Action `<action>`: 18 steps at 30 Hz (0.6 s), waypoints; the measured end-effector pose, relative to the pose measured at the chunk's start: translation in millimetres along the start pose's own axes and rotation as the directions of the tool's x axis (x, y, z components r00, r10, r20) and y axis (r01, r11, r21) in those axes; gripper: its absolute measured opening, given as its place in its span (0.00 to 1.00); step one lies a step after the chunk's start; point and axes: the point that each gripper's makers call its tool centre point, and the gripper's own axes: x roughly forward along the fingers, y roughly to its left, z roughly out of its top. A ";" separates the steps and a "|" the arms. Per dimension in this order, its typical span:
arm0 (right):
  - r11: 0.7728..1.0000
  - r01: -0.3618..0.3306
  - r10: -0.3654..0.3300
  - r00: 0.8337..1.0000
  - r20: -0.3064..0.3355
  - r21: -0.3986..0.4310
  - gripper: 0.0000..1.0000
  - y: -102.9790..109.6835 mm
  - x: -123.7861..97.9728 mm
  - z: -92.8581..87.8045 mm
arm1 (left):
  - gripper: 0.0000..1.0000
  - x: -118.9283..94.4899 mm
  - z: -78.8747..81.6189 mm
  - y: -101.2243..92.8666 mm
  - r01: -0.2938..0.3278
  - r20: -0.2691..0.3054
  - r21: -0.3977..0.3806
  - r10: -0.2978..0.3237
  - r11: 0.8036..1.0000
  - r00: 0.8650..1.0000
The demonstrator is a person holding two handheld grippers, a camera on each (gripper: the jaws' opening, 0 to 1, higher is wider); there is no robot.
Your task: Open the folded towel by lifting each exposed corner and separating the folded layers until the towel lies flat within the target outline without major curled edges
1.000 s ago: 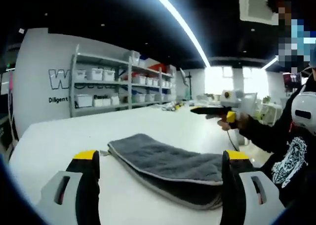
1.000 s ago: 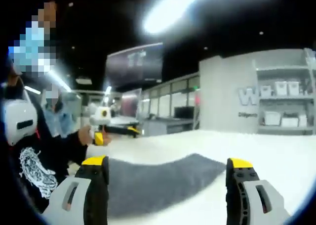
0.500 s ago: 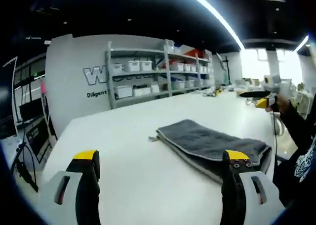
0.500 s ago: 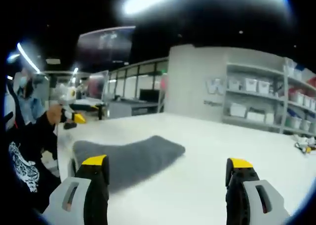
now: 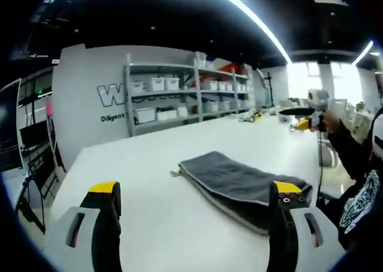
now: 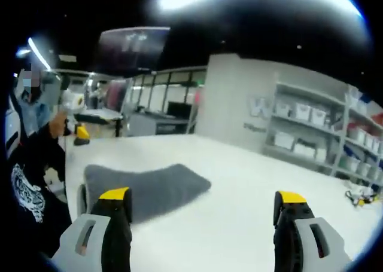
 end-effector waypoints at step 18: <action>0.985 -0.090 0.080 0.994 -0.071 -0.145 1.00 19.5 -1.2 43.1 | 1.00 -18.6 -5.6 -5.5 -0.059 0.006 -0.083 0.060 0.995 0.998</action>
